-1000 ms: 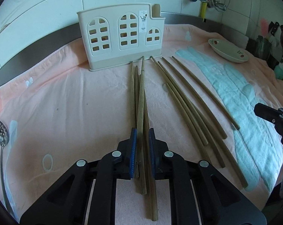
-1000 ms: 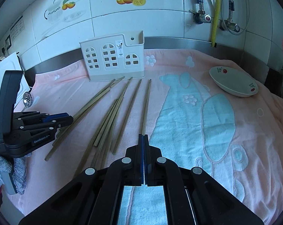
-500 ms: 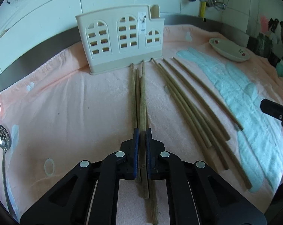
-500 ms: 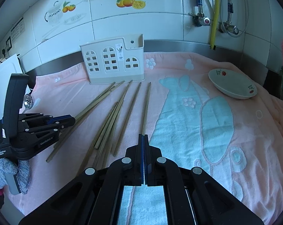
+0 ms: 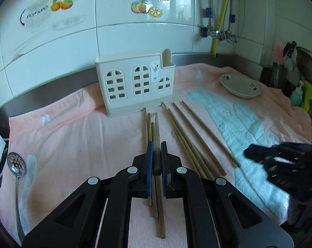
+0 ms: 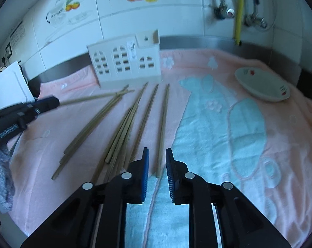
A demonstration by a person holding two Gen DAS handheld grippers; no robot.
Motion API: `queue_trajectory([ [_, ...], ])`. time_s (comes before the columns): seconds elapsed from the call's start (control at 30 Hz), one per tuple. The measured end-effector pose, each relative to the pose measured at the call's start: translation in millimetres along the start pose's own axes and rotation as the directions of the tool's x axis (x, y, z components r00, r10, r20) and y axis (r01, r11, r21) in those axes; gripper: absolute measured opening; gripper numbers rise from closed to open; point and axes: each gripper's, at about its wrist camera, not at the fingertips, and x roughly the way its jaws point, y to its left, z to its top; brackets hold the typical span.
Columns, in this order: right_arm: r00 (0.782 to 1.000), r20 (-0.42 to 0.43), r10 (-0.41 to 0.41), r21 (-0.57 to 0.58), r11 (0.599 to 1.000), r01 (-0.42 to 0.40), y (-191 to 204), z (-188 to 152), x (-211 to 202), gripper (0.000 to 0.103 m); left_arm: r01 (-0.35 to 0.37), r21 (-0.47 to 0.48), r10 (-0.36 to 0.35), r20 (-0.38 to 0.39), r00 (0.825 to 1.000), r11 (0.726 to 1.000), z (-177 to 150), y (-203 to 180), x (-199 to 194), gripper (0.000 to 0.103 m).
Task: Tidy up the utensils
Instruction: 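Lift the grasped chopstick with the left tool off the towel, then carry the chopstick in the left tool into the white holder and release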
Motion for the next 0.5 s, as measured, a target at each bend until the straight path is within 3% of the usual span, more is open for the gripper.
queue_trajectory([
  [0.3, 0.993, -0.106, -0.05, -0.032, 0.998, 0.047, 5, -2, 42, 0.017, 0.017, -0.015, -0.017, 0.013, 1.0, 1.0, 4, 3, -6, 0.006],
  [0.4, 0.992, -0.103, -0.068, -0.037, 0.997, 0.064, 6, -3, 43, 0.008, 0.014, -0.011, -0.014, 0.019, 1.0, 1.0, 5, 3, -8, 0.006],
  [0.5, 0.994, -0.081, -0.069, -0.033, 0.997, 0.066, 5, -3, 41, 0.007, 0.014, -0.013, -0.013, 0.027, 1.0, 1.0, 8, 4, -12, 0.006],
])
